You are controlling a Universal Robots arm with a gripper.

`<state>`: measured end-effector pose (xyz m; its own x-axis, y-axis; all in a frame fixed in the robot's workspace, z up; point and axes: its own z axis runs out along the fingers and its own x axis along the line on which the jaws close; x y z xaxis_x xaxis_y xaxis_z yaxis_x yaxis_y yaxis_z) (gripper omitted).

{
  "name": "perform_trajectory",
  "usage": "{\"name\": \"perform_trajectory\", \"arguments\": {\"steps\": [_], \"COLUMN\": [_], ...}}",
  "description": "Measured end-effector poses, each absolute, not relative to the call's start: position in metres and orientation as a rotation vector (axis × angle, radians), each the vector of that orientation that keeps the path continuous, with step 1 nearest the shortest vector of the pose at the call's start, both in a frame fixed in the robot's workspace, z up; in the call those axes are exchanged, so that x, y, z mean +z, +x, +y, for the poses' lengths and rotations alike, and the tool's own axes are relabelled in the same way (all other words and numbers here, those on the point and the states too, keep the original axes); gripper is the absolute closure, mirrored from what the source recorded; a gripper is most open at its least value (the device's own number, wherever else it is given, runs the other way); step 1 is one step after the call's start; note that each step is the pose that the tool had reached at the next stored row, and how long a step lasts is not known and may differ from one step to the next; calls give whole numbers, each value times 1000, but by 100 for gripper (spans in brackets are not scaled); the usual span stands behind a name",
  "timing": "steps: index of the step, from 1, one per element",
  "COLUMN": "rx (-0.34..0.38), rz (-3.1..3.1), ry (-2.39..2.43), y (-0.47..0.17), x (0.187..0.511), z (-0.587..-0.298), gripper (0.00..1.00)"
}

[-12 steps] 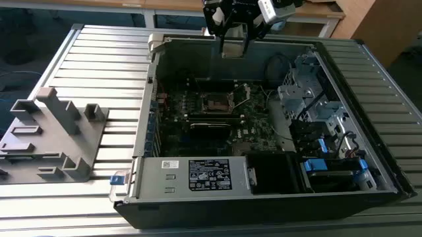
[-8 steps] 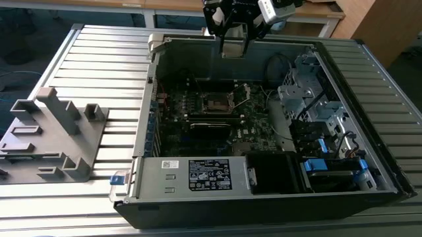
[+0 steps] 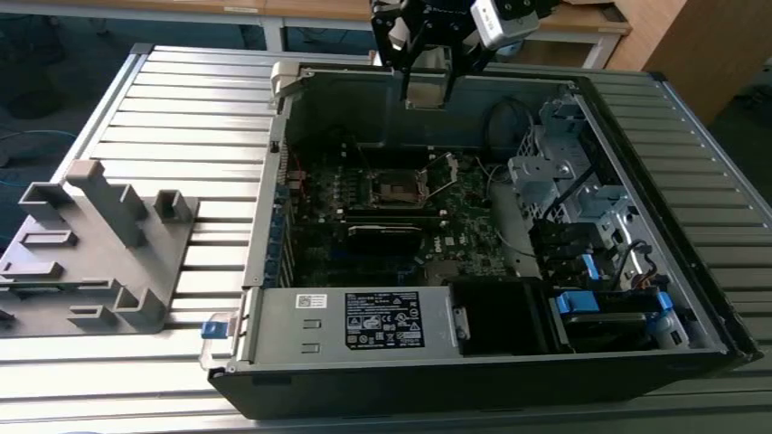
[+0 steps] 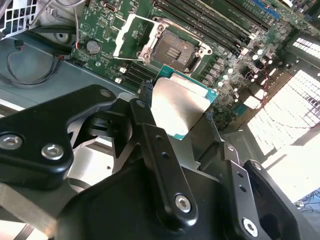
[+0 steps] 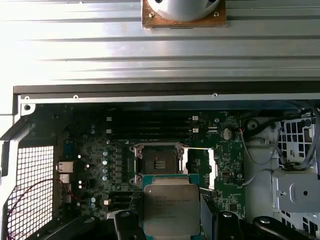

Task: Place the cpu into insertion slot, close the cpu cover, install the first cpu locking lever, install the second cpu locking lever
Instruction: 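Place the cpu into insertion slot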

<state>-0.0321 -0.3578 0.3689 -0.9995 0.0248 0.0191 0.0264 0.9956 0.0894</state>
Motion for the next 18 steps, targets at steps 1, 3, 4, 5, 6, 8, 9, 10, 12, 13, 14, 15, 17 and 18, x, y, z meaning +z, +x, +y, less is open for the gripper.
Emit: {"name": "perform_trajectory", "arguments": {"steps": [1,3,4,5,6,8,9,10,12,13,14,15,17,18], "rx": [-140,-140,-140,-140,-140,-140,-140,-140,-140,-140,-140,-140,-140,-140], "rz": [-3120,-3120,-3120,-3120,-3120,-3120,-3120,-3120,-3120,-3120,-3120,-3120,-3120,-3121], "ry": [-40,-40,-40,-40,-40,-40,-40,-40,-40,-40,-40,-40,-40,-40], "y": [-32,-32,-32,-32,-32,-32,-32,-32,-32,-32,-32,-32,-32,-32], "x": [369,369,369,369,369,368,368,367,367,367,366,366,366,366], "z": [-358,-358,-358,-358,-358,-358,-358,-358,-358,-358,-358,-358,-358,-358], "gripper": [46,46,46,46,46,46,46,46,46,46,46,46,46,46]}}
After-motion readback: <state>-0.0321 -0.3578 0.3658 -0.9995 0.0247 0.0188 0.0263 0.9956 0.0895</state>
